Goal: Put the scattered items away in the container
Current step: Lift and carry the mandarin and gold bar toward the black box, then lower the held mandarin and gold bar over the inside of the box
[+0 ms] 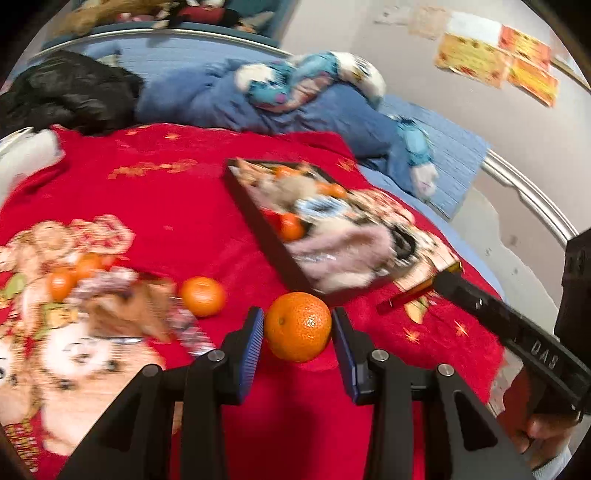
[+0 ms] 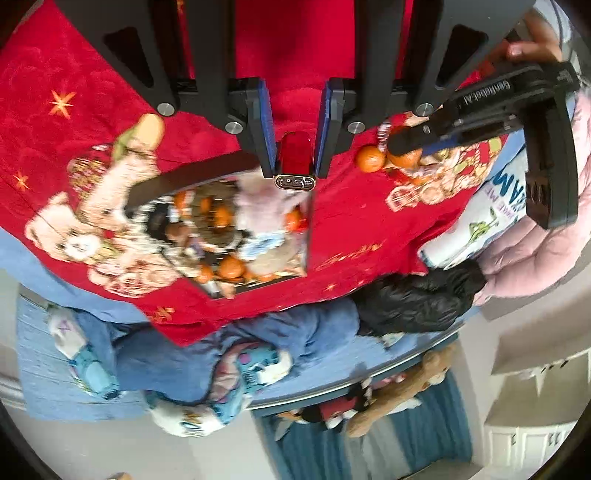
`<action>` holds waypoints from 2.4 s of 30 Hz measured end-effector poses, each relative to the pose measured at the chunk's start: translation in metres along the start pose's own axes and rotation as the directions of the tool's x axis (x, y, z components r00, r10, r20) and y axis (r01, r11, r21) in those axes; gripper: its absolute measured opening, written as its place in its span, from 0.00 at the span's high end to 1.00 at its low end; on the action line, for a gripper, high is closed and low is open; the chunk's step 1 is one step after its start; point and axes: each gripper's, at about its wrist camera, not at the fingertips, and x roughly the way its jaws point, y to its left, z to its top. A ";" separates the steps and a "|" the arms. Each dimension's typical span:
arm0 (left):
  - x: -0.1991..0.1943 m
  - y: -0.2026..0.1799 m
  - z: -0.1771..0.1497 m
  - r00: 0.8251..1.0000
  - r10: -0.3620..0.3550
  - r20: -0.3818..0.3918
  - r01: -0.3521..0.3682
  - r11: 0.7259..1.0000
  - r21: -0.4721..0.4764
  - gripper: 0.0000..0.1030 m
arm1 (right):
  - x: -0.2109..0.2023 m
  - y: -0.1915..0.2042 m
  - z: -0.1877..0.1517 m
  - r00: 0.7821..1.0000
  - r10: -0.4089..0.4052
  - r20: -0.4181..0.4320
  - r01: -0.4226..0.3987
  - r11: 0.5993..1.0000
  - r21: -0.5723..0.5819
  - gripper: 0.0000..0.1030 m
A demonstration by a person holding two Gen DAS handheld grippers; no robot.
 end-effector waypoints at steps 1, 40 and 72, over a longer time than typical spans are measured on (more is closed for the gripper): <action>0.005 -0.009 -0.002 1.000 -0.017 -0.006 0.017 1.000 0.021 0.62 | -0.003 -0.007 -0.001 1.000 -0.003 0.005 0.003 1.000 0.014 0.81; 0.008 -0.052 0.014 0.992 -0.123 -0.037 0.127 0.981 0.146 0.62 | -0.006 -0.043 0.021 0.995 0.017 0.094 -0.030 0.989 0.146 0.81; 0.187 0.034 0.200 0.996 0.061 0.069 -0.060 0.998 -0.022 0.62 | 0.153 -0.053 0.187 0.987 0.039 0.153 -0.044 0.999 0.026 0.81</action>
